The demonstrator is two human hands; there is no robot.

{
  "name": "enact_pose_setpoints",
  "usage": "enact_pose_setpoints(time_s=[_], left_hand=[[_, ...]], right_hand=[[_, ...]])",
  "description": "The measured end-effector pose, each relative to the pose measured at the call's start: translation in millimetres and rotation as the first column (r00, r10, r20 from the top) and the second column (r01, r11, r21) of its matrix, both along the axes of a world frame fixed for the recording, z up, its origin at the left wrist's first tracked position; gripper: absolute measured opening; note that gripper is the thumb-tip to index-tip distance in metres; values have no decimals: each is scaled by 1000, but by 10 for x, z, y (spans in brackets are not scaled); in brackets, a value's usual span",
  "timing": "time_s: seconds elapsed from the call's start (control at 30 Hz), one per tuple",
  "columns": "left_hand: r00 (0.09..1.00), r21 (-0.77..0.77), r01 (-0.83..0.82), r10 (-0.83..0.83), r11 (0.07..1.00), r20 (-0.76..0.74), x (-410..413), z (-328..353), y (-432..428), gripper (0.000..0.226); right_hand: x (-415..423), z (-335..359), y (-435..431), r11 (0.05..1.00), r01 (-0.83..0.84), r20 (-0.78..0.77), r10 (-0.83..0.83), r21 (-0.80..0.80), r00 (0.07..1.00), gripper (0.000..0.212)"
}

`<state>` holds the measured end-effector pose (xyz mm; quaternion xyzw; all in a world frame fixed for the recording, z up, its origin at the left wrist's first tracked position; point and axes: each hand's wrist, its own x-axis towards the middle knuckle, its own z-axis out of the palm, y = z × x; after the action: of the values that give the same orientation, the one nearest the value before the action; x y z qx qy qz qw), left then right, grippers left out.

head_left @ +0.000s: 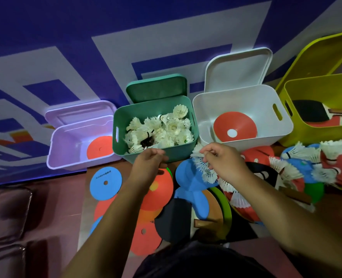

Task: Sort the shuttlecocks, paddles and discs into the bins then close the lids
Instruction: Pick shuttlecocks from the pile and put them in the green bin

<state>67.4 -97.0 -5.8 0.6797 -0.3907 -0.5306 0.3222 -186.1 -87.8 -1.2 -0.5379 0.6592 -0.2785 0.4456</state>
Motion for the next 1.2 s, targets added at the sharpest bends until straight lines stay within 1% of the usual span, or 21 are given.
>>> enact_pose_setpoints(time_s=[0.13, 0.3, 0.37, 0.43, 0.47, 0.53, 0.57, 0.67, 0.73, 0.8, 0.9, 1.03, 1.1, 1.17, 1.2], left_hand=[[998, 64, 55, -58, 996, 39, -151, -109, 193, 13], [969, 128, 238, -245, 963, 41, -408, -331, 358, 12], [957, 140, 266, -278, 954, 78, -521, -409, 375, 12], [952, 115, 268, -281, 957, 119, -625, -456, 358, 15], [954, 96, 260, -271, 961, 127, -674, -466, 335, 21], [958, 66, 248, -255, 966, 129, -768, -451, 271, 46], [965, 55, 237, -241, 970, 107, -823, -421, 234, 56], [989, 67, 145, -147, 987, 14, -989, -380, 102, 68], [993, 85, 112, -114, 990, 9, -1068, -398, 14, 70], [995, 119, 92, -96, 989, 28, -1119, -439, -49, 65], [991, 145, 97, -109, 985, 79, -1175, -465, -71, 48], [981, 161, 149, -167, 976, 102, -1213, -509, -36, 20], [984, 154, 122, -140, 980, 114, -1217, -544, -3, 11], [987, 103, 78, -91, 992, 130, -1197, -566, 43, 1], [987, 75, 60, -70, 995, 142, -1190, -567, 64, 3]], right_hand=[[-84, -130, 59, 997, 80, -26, -80, 15, 996, 22], [-315, -285, 161, 990, 137, -76, -135, 17, 988, 20], [-411, -327, 223, 988, 156, -106, -154, 16, 982, 20], [-500, -378, 294, 982, 186, -109, -182, 25, 977, 20], [-547, -407, 332, 981, 191, -122, -186, 29, 975, 20], [-636, -475, 413, 985, 170, -163, -162, 39, 973, 19], [-675, -514, 454, 987, 156, -179, -145, 46, 973, 18], [-739, -613, 562, 993, 103, -249, -86, 57, 965, 18], [-748, -649, 612, 998, 38, -325, -18, 55, 946, 27], [-754, -658, 645, 997, -12, -369, 42, 81, 928, 35], [-778, -665, 671, 991, -58, -422, 103, 117, 901, 38], [-796, -649, 675, 984, -110, -494, 167, 143, 853, 31], [-792, -641, 667, 978, -125, -540, 198, 169, 818, 26], [-787, -640, 647, 977, -131, -579, 205, 167, 789, 24], [-784, -646, 636, 977, -132, -595, 208, 170, 777, 23]])
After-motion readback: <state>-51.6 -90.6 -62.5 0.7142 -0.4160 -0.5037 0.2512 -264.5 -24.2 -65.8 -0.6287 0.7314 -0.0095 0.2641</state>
